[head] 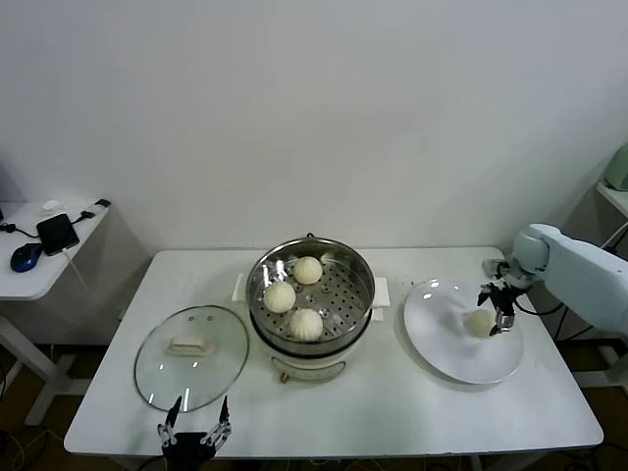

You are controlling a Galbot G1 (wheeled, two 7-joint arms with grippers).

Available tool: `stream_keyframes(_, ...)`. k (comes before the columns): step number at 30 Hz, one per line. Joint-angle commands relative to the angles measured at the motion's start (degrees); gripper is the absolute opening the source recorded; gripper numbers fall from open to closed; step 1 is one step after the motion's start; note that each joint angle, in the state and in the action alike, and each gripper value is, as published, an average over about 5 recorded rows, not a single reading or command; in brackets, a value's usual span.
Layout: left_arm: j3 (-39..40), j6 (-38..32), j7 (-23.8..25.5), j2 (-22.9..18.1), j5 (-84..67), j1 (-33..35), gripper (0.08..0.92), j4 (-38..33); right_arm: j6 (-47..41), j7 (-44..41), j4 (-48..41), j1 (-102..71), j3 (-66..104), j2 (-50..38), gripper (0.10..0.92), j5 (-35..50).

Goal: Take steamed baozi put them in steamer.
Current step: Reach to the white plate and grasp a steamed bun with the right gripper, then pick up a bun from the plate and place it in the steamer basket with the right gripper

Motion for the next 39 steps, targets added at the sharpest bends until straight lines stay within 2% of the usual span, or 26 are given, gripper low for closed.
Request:
stream_keyframes(1, 0.1, 0.0, 0.0, 0.1, 0.0, 0.0, 0.823, -0.1, -0.2, 0.5, -3.1, -3.2, 3.3, 1.8, 0.814, -2.9)
stream_keyframes(6, 0.3, 0.0, 0.0, 0.1, 0.1, -0.1, 0.823, -0.1, -0.5, 0.7, -1.1, -2.1, 3.4, 1.1, 0.751, -2.7)
stream_keyframes(12, 0.4, 0.1, 0.0, 0.2, 0.1, 0.0, 0.823, -0.3, -2.4, 0.0, 7.3, 6.4, -3.3, -2.0, 0.696, 3.0)
stream_keyframes(16, 0.3, 0.3, 0.0, 0.3, 0.2, 0.1, 0.823, -0.8, -4.6, -0.2, 15.3, 23.8, -18.1, -2.0, 0.681, 16.0)
stream_keyframes(21, 0.6, 0.4, 0.1, 0.4, 0.3, 0.1, 0.823, -1.2, -9.5, -0.5, 27.3, 45.8, -34.6, 3.3, 0.679, 34.8)
stream_keyframes(24, 0.7, 0.5, 0.1, 0.6, 0.3, 0.2, 0.823, -1.2, -13.1, 0.1, 33.1, 54.7, -37.7, 8.0, 0.679, 44.3)
stream_keyframes(28, 0.8, 0.5, 0.1, 0.9, 0.2, 0.1, 0.823, -1.4, -17.5, 3.0, 39.6, 58.7, -37.9, 13.8, 0.679, 52.4)
stream_keyframes(33, 1.0, 0.6, 0.2, 1.1, 0.1, 0.0, 0.823, -1.8, -21.8, 8.2, 43.7, 54.2, -35.8, 19.6, 0.679, 55.4)
stream_keyframes(39, 0.8, 0.7, 0.2, 1.1, -0.1, -0.3, 0.823, -2.4, -24.4, 13.3, 40.4, 44.5, -35.6, 23.8, 0.679, 52.6)
